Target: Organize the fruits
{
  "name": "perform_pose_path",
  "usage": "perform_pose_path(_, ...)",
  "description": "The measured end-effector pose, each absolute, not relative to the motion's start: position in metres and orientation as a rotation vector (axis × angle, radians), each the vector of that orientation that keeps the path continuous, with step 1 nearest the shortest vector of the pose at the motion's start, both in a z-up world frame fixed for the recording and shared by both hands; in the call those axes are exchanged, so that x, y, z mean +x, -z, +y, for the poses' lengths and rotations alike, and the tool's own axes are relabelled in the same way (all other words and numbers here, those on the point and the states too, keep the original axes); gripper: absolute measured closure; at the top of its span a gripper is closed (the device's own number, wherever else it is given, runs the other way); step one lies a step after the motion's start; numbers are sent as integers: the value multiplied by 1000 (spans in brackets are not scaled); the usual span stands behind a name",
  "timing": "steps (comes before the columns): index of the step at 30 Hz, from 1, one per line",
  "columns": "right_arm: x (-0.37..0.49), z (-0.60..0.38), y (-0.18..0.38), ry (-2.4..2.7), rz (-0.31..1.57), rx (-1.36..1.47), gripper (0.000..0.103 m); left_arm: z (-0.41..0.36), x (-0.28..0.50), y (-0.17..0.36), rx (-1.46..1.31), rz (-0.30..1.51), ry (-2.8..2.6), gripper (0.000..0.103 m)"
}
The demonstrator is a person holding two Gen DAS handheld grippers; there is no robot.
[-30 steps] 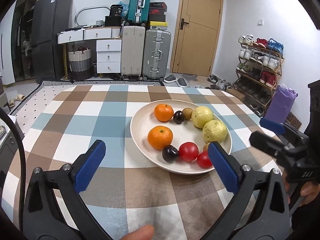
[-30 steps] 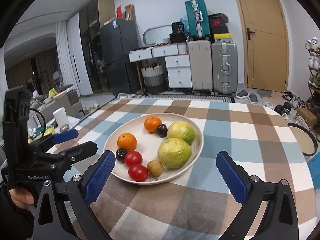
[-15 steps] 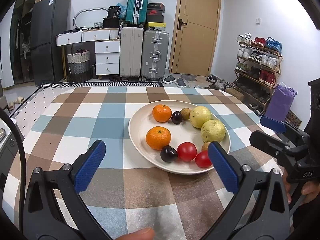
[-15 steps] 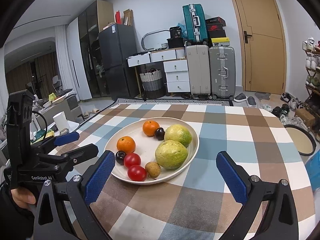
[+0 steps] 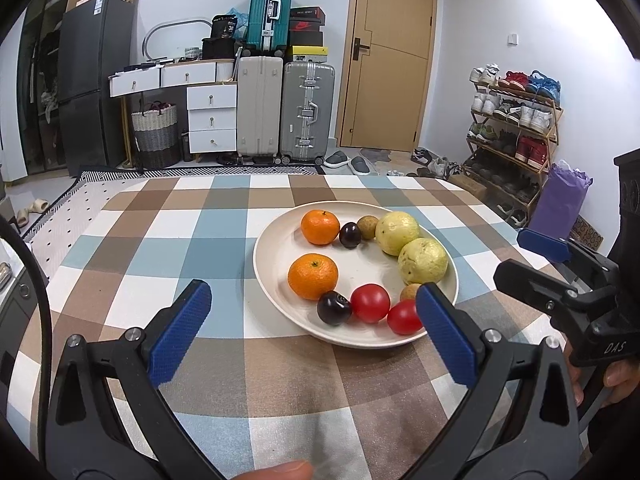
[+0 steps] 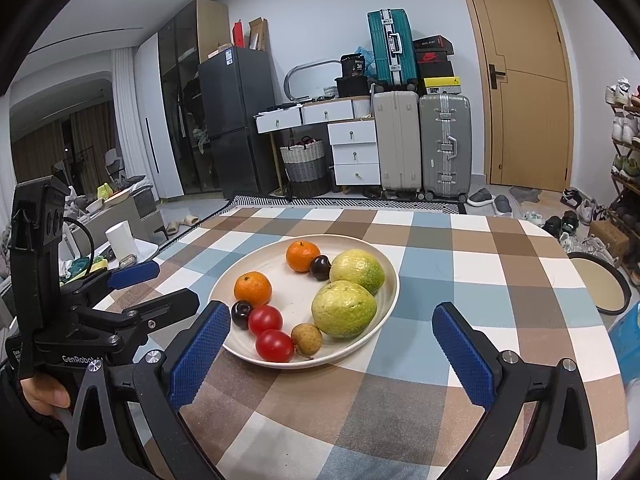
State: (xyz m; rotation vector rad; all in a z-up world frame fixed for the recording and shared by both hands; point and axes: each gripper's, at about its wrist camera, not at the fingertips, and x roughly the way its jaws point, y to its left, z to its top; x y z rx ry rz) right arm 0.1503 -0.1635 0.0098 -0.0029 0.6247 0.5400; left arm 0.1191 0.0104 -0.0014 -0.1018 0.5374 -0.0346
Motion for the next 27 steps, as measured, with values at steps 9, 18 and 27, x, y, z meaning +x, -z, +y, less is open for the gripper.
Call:
perform_pose_path(9,151,-163,-9,-540,624,-6,0,10,120,1,-102,538,37,1)
perform_pose_path(18,150,-163,-8,-538,626,-9,0,10,119,1,-97,537,36,1)
perform_pose_path(27,149,-166,-6,-536,631,-13,0,10,121,1,-101,542,44,1)
